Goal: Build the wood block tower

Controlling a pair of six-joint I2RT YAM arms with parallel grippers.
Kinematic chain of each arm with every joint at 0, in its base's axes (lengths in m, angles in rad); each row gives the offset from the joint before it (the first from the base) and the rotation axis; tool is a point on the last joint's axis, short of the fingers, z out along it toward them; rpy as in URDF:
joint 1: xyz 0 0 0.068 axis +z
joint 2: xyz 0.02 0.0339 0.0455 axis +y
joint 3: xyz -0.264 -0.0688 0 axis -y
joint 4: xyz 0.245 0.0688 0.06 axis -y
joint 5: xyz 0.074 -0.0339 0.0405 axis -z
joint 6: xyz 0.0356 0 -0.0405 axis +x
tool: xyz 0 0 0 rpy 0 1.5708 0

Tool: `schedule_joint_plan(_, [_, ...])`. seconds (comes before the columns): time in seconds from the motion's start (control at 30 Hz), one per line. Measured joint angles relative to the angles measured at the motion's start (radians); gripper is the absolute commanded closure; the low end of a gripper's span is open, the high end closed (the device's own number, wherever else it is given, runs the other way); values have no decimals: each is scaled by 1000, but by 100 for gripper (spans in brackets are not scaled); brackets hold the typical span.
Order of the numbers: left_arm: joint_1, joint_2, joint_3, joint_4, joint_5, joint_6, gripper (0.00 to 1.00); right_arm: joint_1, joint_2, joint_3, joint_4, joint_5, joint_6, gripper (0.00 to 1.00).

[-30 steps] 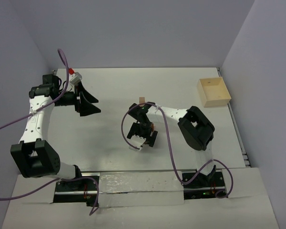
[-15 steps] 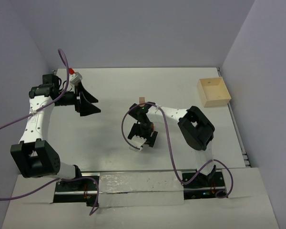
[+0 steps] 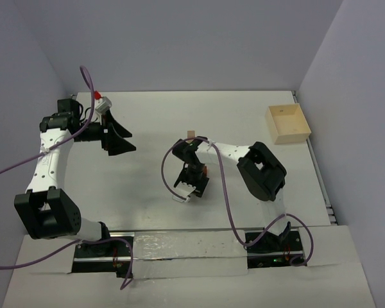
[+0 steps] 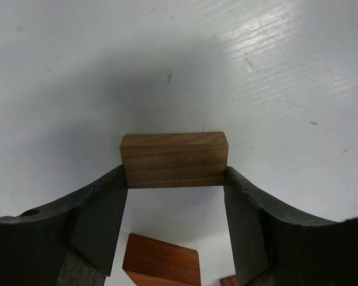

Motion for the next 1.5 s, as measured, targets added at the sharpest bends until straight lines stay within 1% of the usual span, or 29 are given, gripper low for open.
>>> schedule_joint_plan(0.17, [-6,-2,0,14,-14,-17,1,0,8,14,-5,-19,31,46])
schedule_joint_plan(0.3, [-21,-30,-20,69,-42,-60,1,0,7,36,-12,-62,89,48])
schedule_joint_plan(0.5, [-85,-98,-45,154,-110,-136,1,-5,-34,75,-26,-158,264,49])
schedule_joint_plan(0.63, [-93,-107,-45,194,-116,-182,1,-26,-108,93,-45,-196,402,50])
schedule_joint_plan(0.73, [-93,-107,-45,235,-114,-227,1,-66,-164,108,-59,-202,500,52])
schedule_joint_plan(0.97, [-93,-124,-59,353,-108,-351,1,-200,-190,230,-112,-150,670,53])
schedule_joint_plan(1.17, [-93,-129,-60,393,-107,-394,1,-294,-129,441,-154,-62,763,53])
schedule_joint_plan(1.33, [-93,-135,-67,409,-108,-408,1,-318,-42,561,-159,-14,827,54])
schedule_joint_plan(1.5, [-93,-142,-75,414,-108,-416,1,-318,31,607,-159,25,864,55])
